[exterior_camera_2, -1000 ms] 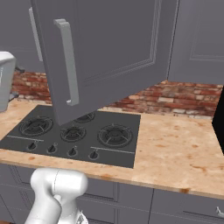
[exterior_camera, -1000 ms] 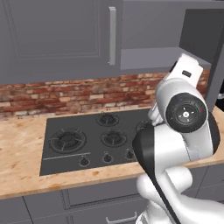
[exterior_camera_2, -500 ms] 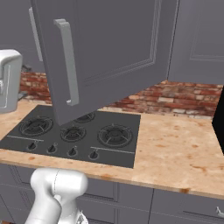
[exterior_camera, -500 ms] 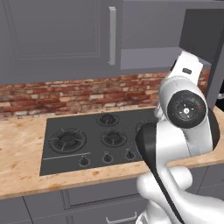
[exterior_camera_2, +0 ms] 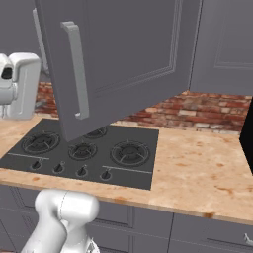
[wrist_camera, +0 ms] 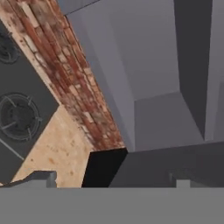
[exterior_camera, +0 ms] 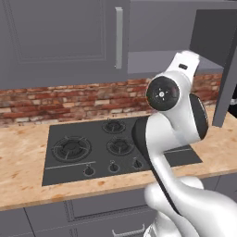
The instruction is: Open the cabinet. Pick the spray and place it next to the sink. Then close the cabinet.
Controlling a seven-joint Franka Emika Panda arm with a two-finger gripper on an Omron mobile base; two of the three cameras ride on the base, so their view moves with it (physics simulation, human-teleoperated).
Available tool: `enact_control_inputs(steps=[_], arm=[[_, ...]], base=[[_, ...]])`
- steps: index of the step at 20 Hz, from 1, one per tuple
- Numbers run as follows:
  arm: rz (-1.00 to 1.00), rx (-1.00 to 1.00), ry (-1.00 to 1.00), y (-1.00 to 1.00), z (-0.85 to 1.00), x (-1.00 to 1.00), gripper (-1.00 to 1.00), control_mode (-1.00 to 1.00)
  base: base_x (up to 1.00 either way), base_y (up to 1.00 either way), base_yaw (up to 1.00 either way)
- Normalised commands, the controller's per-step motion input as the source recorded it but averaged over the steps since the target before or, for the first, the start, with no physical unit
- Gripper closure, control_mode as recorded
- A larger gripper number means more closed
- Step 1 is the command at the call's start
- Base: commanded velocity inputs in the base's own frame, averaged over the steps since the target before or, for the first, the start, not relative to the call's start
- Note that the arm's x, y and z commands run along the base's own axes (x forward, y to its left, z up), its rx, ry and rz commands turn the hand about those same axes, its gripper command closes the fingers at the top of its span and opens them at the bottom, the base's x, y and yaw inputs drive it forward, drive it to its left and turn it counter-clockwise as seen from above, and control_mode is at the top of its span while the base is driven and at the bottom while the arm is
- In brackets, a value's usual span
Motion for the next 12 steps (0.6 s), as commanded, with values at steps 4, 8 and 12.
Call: enact_control_inputs(steps=[4,8,12], arm=[[-0.31,0.0,0.01,-0.12,0.0,0.09,-1.0,-1.0],[-0.29,0.0,0.0,-0.02,0.0,0.09,-1.0,-1.0],[-0.21,0.0,0.0,-0.04,0.0,0.03,-1.0,-1.0]], base=[[0.0,0.0,0.0],[0.0,0.0,0.0],[0.0,0.0,0.0]])
